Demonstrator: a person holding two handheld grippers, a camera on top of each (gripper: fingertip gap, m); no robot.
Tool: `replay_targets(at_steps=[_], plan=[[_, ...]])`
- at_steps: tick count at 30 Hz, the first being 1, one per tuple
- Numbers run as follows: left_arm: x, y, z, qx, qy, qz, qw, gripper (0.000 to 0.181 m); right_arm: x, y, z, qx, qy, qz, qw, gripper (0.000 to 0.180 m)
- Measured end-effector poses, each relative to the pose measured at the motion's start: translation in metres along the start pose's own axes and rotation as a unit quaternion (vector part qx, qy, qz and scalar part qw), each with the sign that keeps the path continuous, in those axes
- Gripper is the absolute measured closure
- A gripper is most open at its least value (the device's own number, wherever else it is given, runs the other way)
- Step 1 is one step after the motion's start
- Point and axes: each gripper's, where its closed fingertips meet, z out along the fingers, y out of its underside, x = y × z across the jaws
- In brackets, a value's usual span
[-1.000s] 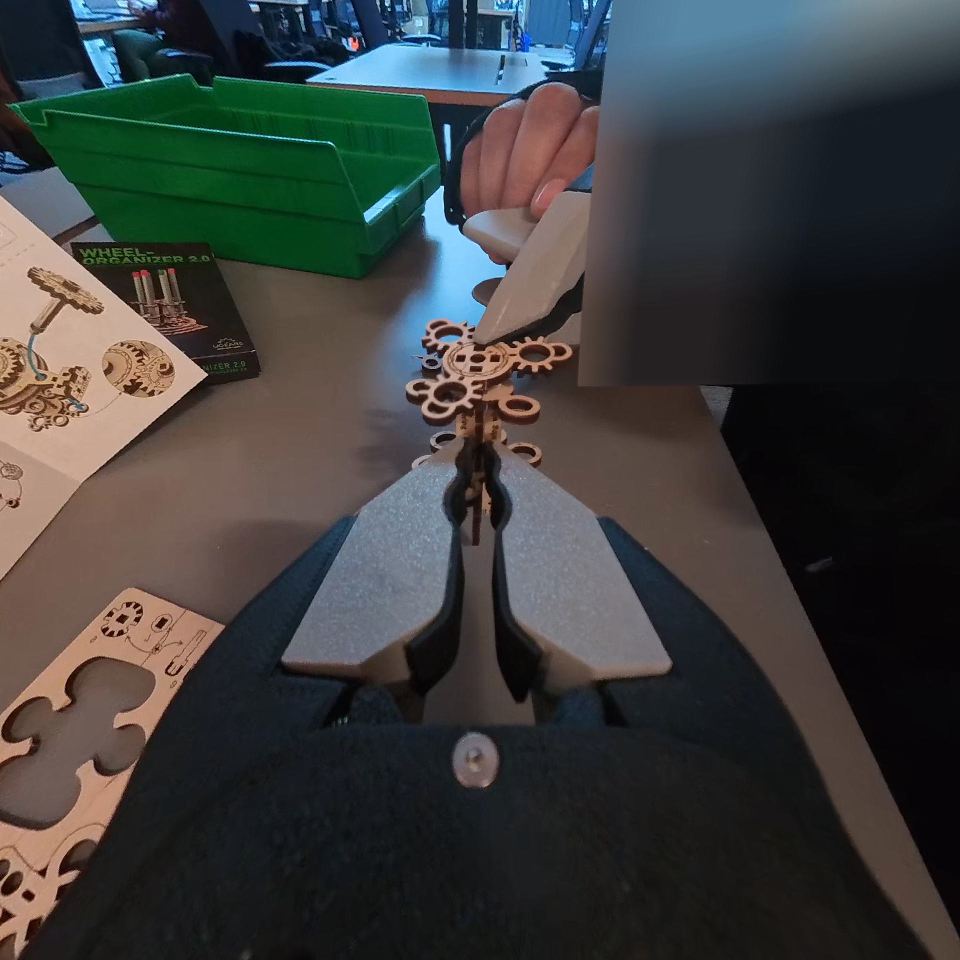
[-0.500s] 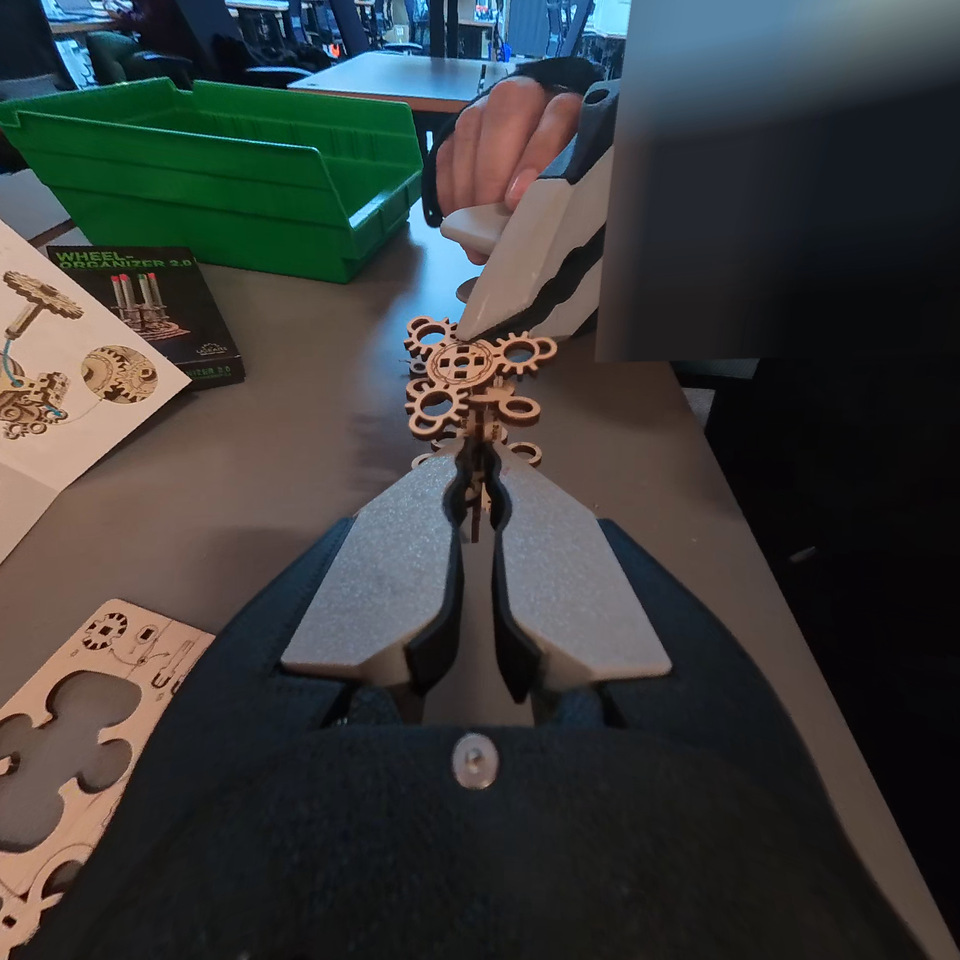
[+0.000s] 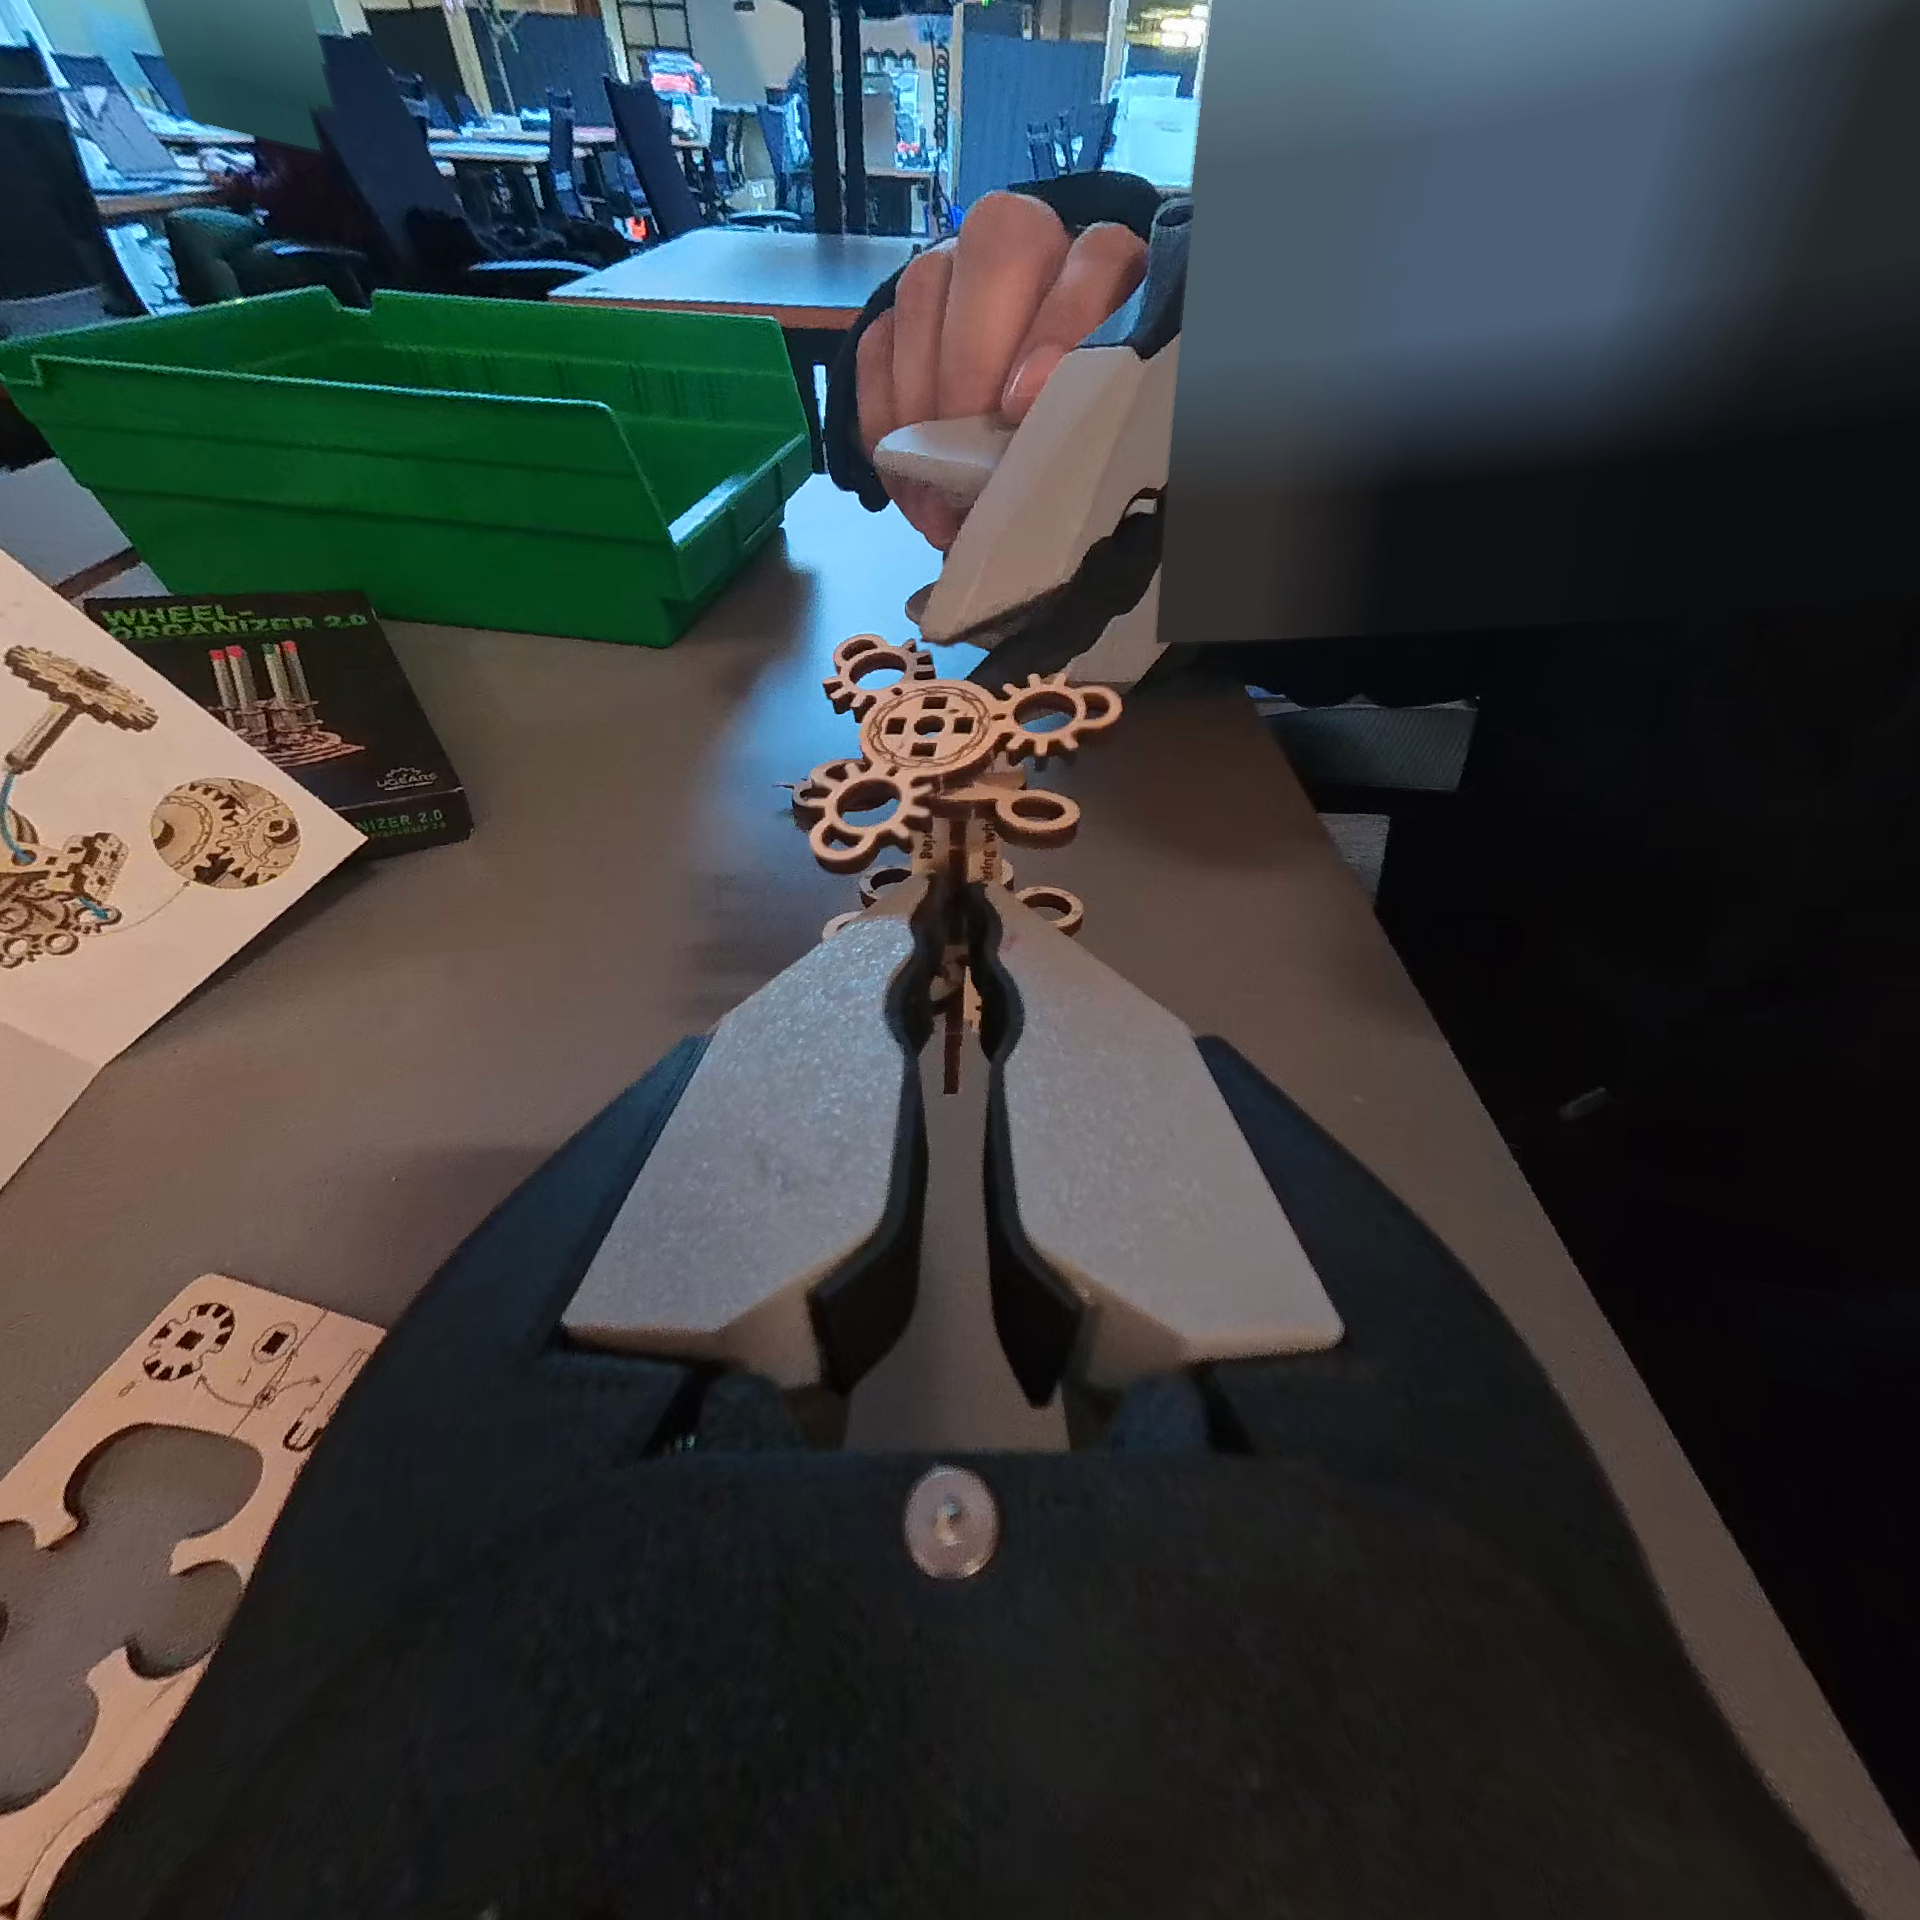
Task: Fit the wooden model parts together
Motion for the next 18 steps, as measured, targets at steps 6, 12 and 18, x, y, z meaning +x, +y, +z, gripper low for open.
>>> replay_targets(at_steps=[6, 12, 18], plan=[[0.003, -0.002, -0.001, 0.006, 0.006, 0.005, 1.000, 0.181, 0.000, -0.001, -0.005, 0.009, -0.016, 0.038, 0.999, 0.159], [0.006, -0.003, -0.001, 0.010, 0.017, 0.004, 1.000, 0.180, 0.000, -0.003, -0.006, 0.015, -0.023, 0.032, 0.999, 0.158], [0.011, -0.006, -0.002, 0.023, 0.029, 0.008, 0.999, 0.181, 0.007, -0.008, -0.009, 0.031, -0.026, 0.054, 0.998, 0.155]])
